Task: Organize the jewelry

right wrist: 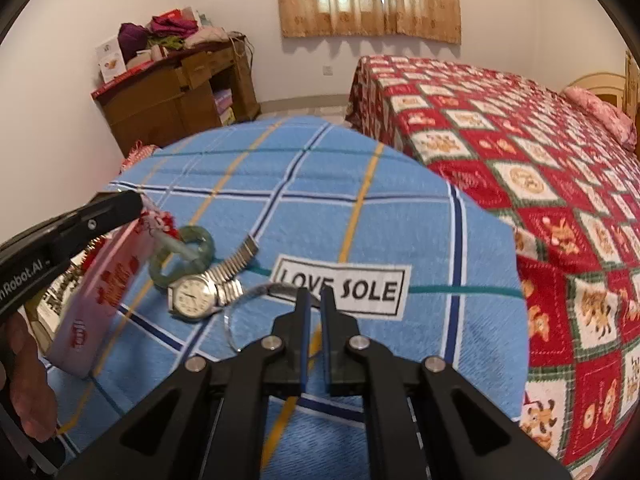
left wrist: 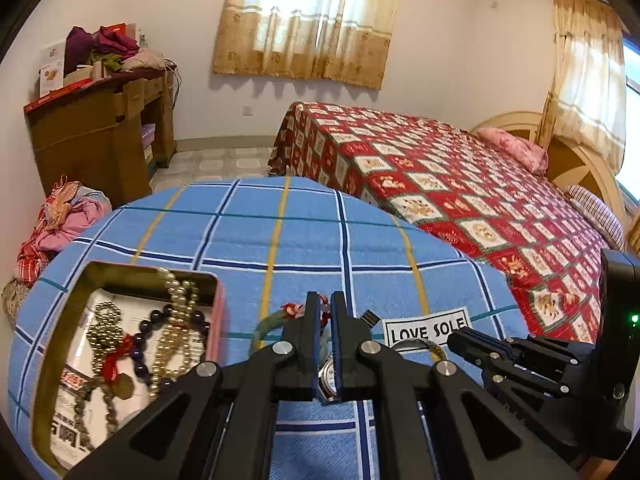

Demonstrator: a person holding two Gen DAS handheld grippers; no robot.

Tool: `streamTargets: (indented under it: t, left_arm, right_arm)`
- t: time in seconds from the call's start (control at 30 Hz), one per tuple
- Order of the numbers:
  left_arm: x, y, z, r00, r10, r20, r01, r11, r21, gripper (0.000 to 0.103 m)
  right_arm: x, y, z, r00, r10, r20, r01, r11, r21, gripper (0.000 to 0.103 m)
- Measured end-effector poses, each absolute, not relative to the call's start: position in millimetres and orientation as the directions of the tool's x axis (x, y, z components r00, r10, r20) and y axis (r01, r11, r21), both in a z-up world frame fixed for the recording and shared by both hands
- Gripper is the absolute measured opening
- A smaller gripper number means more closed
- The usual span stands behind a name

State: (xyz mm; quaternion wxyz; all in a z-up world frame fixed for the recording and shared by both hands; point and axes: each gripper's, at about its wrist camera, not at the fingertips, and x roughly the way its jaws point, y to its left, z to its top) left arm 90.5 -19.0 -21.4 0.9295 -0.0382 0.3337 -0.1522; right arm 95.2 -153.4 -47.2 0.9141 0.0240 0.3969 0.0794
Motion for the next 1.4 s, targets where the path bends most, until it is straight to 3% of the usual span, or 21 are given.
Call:
streamTargets:
  t: [0.27, 0.3, 0.37, 0.63, 0.7, 0.77, 1.4]
  left_arm:
    - [83.3, -9.9, -13.0, 0.733, -0.310, -0.606, 0.255, 0.950, -0.178, 0.004]
    - [82.6, -11.2, -14.3, 0.730, -0.310, -0.609, 0.258, 0.950, -0.174, 0.004]
    - [80.8, -12.8, -17.7, 0.724, -0.314, -0.615, 0.265, 0.949, -0.172, 0.004]
    - [78.6, -15.9, -25.6, 0.703, -0.334, -0.627, 0.288, 0.941, -0.179, 0.004]
    - [78.5, -15.6, -24.9, 0.704, -0.335, -0.626, 0.288, 0.941, -0.180, 0.004]
    - [77.4, -13.7, -22.8, 0.706, -0.339, -0.622, 0.289, 0.940, -0.184, 0.004]
    - [62.6, 26.1, 9.5, 0.774, -0.273, -0.572, 0.221, 0.962, -0.159, 0.004]
  right_arm:
    - [104.1, -151.1, -50.4, 0.644, 0.131, -0.754, -0.130, 0.990, 0.060, 0.008]
    - [105.6, -151.8, -53.0, 0.635, 0.124, -0.762, -0.127, 0.990, 0.056, 0.012]
    - [108.9, -152.0, -58.2, 0.624, 0.112, -0.773, -0.123, 0.991, 0.044, 0.034]
    - [118.6, -144.8, -80.7, 0.576, 0.066, -0.814, -0.136, 0.991, -0.016, 0.034]
    - [118.8, -141.7, -79.5, 0.572, 0.070, -0.817, -0.151, 0.988, -0.021, 0.015]
    - [116.7, -140.8, -77.7, 0.571, 0.088, -0.816, -0.164, 0.986, -0.009, 0.007]
    - [96.3, -118.3, -15.8, 0.657, 0.201, -0.727, -0.235, 0.970, 0.057, 0.007]
